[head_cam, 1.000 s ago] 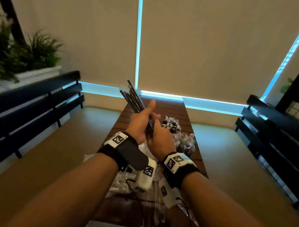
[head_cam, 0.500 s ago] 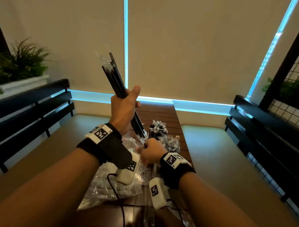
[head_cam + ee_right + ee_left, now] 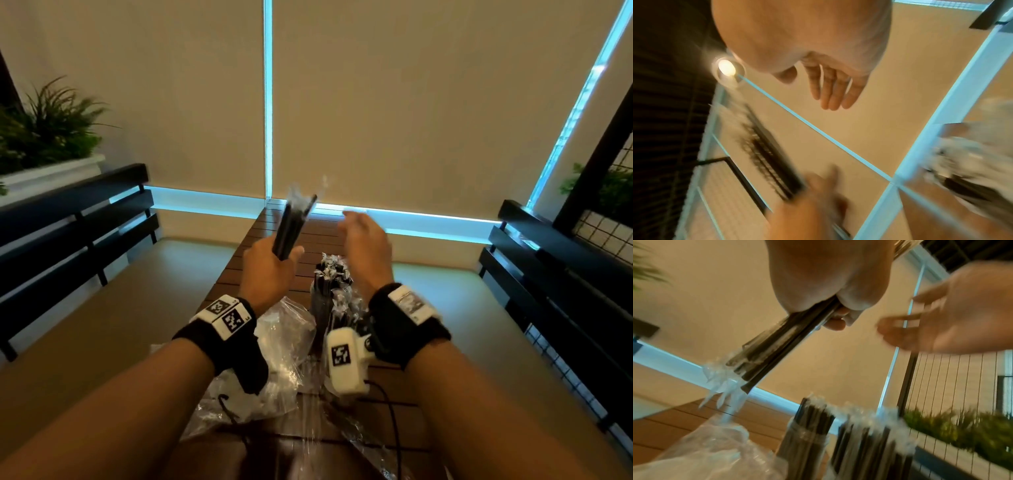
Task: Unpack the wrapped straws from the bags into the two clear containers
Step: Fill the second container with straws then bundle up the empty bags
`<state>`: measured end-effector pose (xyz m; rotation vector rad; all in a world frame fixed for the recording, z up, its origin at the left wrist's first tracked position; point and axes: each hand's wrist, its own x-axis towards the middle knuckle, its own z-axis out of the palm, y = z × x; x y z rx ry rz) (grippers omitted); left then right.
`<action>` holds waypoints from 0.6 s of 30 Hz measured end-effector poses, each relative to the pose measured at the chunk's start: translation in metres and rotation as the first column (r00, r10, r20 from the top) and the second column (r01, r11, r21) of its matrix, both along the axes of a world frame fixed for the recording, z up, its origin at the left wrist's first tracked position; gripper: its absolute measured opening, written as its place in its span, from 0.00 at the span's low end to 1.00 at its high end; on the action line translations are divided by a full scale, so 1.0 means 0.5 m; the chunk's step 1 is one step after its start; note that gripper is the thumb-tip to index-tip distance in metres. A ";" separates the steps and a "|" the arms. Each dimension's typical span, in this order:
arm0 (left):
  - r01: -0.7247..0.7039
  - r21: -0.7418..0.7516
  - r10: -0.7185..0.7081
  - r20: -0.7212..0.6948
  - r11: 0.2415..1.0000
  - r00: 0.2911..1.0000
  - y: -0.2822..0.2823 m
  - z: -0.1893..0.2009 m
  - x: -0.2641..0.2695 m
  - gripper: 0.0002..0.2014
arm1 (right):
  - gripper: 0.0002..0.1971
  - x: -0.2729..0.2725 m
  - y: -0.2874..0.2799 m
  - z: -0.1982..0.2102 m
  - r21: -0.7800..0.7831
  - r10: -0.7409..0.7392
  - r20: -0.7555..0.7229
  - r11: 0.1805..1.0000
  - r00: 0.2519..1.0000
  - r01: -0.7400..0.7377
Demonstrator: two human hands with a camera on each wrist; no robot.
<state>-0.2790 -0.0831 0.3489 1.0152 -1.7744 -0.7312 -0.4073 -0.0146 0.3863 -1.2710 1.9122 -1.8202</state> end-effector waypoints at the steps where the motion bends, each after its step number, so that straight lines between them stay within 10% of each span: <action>1: 0.010 -0.022 -0.009 0.068 1.000 0.998 0.003 -0.014 0.000 0.19 | 0.18 -0.001 0.005 0.034 -0.130 0.019 0.023 0.991 1.000 -0.016; 4: 0.095 -0.056 -0.087 0.124 0.994 0.988 0.015 -0.042 -0.021 0.18 | 0.22 0.016 0.013 0.089 -0.191 0.145 -0.225 0.963 0.964 -0.189; 8: 0.206 -0.054 -0.197 0.139 0.977 0.970 0.039 -0.036 -0.066 0.10 | 0.25 0.040 -0.003 0.045 0.164 0.150 -0.688 0.985 0.710 -0.049; 13: 0.166 0.082 -0.159 -0.083 0.983 0.984 0.019 -0.056 -0.096 0.20 | 0.30 -0.051 0.016 -0.008 -0.108 0.128 -0.251 0.981 0.959 -0.159; 18: 0.224 0.149 -0.147 -0.404 0.963 0.903 -0.001 -0.029 -0.134 0.19 | 0.60 -0.136 0.055 -0.178 0.400 0.153 -0.268 0.916 0.951 -0.034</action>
